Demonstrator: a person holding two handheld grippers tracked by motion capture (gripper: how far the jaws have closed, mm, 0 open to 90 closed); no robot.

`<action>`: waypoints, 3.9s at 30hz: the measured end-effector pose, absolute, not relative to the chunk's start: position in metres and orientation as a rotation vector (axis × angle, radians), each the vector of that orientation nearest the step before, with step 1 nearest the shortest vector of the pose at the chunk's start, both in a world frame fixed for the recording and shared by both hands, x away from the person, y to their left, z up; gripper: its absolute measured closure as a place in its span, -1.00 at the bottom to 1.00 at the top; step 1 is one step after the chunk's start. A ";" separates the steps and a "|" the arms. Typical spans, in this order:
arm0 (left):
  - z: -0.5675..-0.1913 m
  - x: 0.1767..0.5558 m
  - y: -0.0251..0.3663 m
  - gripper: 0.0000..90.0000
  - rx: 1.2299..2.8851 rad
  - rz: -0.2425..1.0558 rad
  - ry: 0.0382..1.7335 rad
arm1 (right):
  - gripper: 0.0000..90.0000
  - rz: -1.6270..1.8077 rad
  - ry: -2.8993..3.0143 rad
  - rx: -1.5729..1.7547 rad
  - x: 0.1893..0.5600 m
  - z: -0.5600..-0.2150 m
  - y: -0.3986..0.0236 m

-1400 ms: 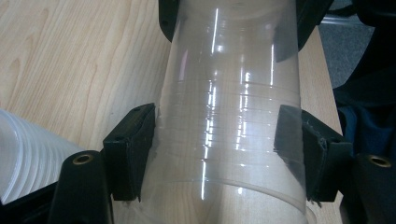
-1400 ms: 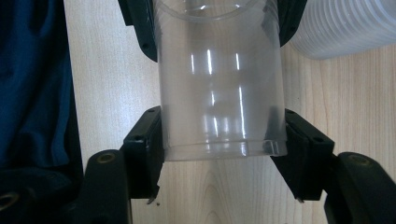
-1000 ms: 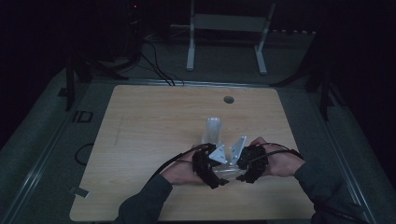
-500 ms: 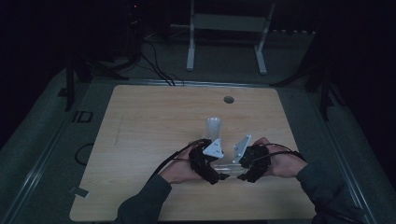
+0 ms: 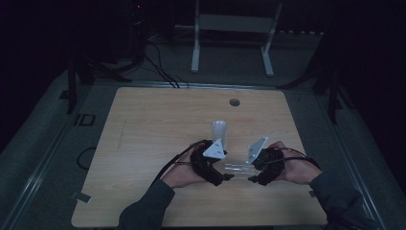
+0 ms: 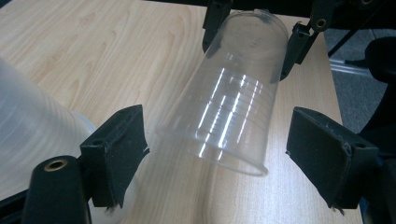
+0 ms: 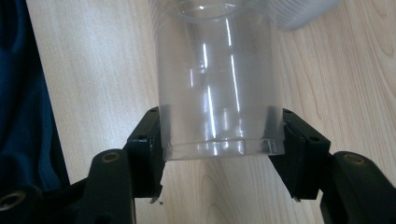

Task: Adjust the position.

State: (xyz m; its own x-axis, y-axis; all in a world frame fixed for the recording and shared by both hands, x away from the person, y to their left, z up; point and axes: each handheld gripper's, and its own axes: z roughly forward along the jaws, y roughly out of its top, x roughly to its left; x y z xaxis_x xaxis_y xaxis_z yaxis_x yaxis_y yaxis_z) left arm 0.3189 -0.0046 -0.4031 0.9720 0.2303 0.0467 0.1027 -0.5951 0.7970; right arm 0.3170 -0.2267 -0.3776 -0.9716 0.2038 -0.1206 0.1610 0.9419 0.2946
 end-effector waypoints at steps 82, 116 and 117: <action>-0.400 0.322 0.004 -0.46 2.118 0.212 0.334 | -0.07 0.971 2.419 0.828 0.298 -0.378 -0.286; -0.396 0.321 0.001 -0.44 2.070 0.232 0.373 | -0.07 1.226 2.172 0.926 0.286 -0.386 -0.290; -0.396 0.321 0.001 -0.44 2.069 0.232 0.373 | -0.07 1.236 2.163 0.933 0.286 -0.386 -0.290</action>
